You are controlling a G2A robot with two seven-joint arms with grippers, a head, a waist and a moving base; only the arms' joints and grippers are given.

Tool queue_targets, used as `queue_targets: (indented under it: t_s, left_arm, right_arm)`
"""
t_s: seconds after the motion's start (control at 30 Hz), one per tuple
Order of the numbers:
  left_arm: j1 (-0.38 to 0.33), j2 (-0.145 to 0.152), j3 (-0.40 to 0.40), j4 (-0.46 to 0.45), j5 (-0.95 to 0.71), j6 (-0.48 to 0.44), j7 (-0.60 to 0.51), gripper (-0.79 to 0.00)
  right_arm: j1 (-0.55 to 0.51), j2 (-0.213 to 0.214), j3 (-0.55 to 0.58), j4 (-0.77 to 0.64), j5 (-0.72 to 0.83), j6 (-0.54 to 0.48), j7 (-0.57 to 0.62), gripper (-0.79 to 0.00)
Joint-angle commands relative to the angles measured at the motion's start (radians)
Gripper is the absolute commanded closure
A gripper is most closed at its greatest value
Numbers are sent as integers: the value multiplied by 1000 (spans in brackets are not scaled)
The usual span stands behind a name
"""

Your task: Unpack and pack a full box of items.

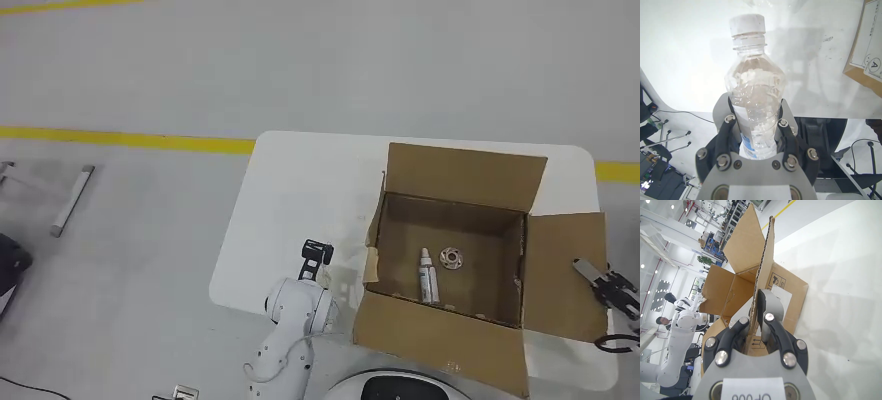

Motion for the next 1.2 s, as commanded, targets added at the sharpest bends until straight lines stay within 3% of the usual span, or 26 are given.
queue_targets:
  t_s: [0.0,0.17,0.23,0.27,0.33,0.37,0.53,0.67,0.73,0.77,1.0,1.17]
  left_arm:
    - [-8,0,2,24,2,11,6,0]
    - [-21,-1,3,73,10,43,29,-6]
    - [-24,-1,5,80,5,47,33,-43]
    - [-25,-2,5,84,3,50,34,-129]
    - [-28,-2,4,91,-10,61,34,-388]
    - [-29,-3,2,92,-21,66,36,-785]
    - [-46,-4,11,111,-23,61,31,-785]
    - [-55,-5,22,100,-25,60,20,-785]
    - [-57,-6,28,84,-30,58,14,-785]
    - [-59,-5,33,75,-17,55,8,-785]
    - [-62,-14,91,-31,0,82,-33,-785]
    - [-65,-19,117,-85,9,109,-40,-785]
  right_arm:
    - [3,1,1,1,-1,0,3,0]
    - [11,4,3,3,-1,0,12,0]
    - [13,5,5,3,-3,-1,15,0]
    - [14,5,5,3,-2,-1,16,0]
    - [17,6,5,2,-2,1,19,0]
    - [19,6,4,0,-3,2,20,0]
    - [38,10,-1,-3,-13,12,25,-9]
    - [58,14,-1,2,-31,22,35,-154]
    - [72,16,-2,8,-38,31,37,-351]
    - [80,17,0,10,-39,37,36,-785]
    - [100,22,51,-30,-74,77,-10,-785]
    - [71,17,100,-148,-72,93,-70,-785]
